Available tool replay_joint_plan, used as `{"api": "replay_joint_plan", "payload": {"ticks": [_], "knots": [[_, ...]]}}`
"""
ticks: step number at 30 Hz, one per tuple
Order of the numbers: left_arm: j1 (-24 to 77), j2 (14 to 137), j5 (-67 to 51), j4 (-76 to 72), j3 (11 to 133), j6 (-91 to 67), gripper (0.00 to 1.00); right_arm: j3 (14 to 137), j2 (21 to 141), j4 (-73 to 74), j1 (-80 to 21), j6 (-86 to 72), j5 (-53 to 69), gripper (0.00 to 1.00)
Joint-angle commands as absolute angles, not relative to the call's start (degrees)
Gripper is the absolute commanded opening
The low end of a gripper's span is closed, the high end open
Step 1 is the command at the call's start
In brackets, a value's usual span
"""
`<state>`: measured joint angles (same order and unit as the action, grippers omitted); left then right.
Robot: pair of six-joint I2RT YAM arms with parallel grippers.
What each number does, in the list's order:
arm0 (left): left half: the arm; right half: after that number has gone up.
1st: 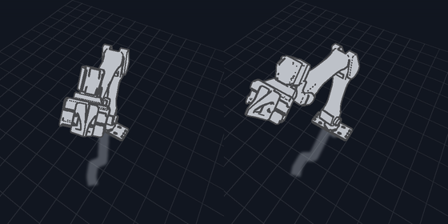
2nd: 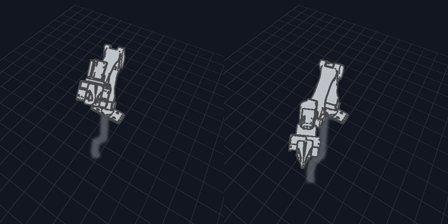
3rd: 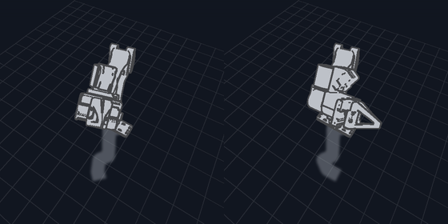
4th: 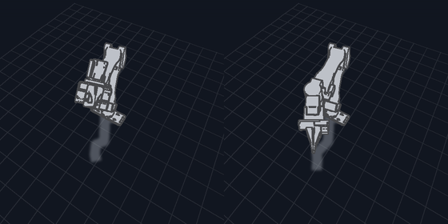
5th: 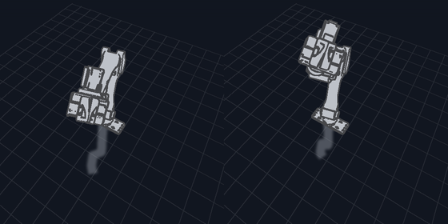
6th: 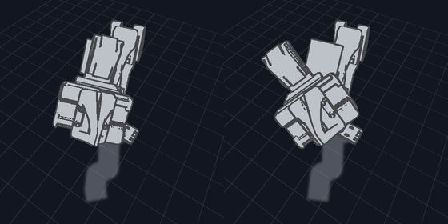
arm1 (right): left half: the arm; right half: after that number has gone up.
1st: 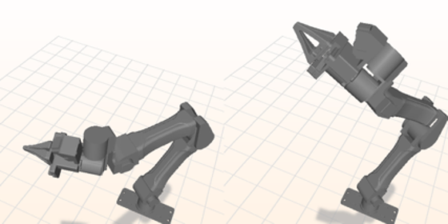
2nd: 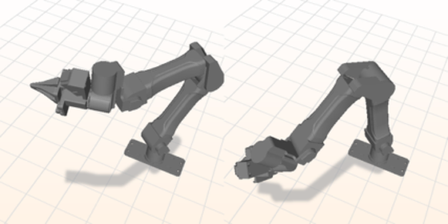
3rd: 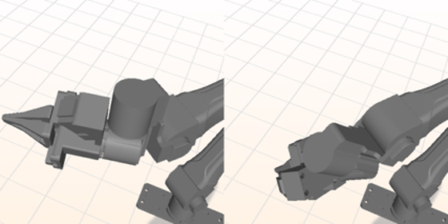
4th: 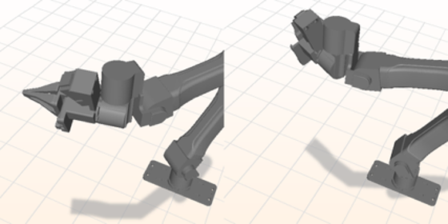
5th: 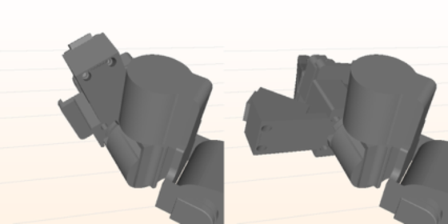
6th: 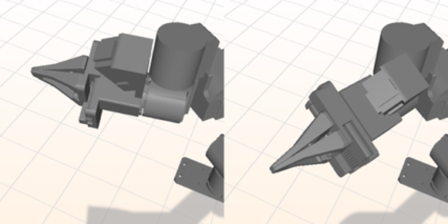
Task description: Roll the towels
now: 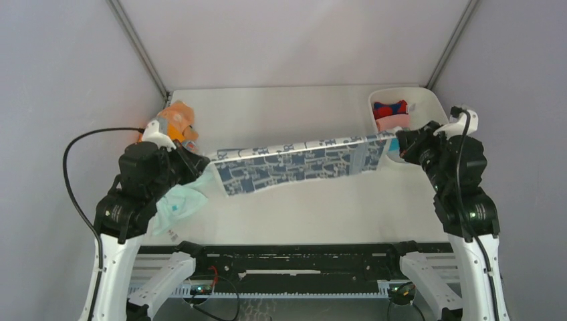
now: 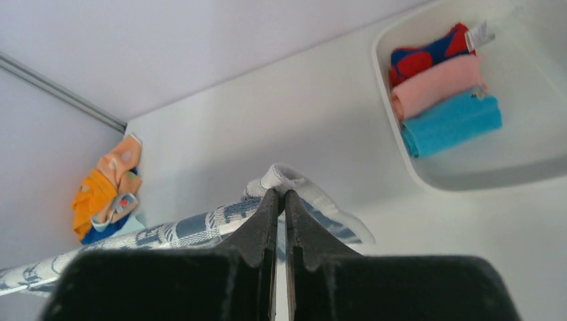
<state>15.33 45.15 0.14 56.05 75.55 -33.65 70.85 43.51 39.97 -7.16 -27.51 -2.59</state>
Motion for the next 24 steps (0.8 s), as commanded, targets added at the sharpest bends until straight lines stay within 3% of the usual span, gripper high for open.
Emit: {"api": "replay_joint_plan", "payload": {"ticks": [1, 7, 12, 18, 24], "knots": [[13.9, 43.6, 1.7, 58.2, 67.7, -35.0, 0.03, 67.0, 42.3, 45.1, -5.9, -27.2, -8.0, 0.0], [13.8, 50.6, -0.3, 50.7, 57.4, -35.5, 0.03, 57.8, 48.5, 38.6, -6.8, -30.1, -8.0, 0.0], [13.2, 66.1, -0.6, 41.7, 54.6, -35.5, 0.04, 49.6, 60.7, 23.9, -7.2, -33.0, -10.5, 0.0], [9.6, 89.1, -3.8, 36.0, 61.6, -34.0, 0.03, 50.5, 79.4, 10.9, -6.4, -31.8, -9.8, 0.0], [8.1, 98.3, -4.2, 36.1, 70.6, -33.8, 0.04, 58.5, 89.8, 10.0, -5.3, -30.2, -7.0, 0.0]]}}
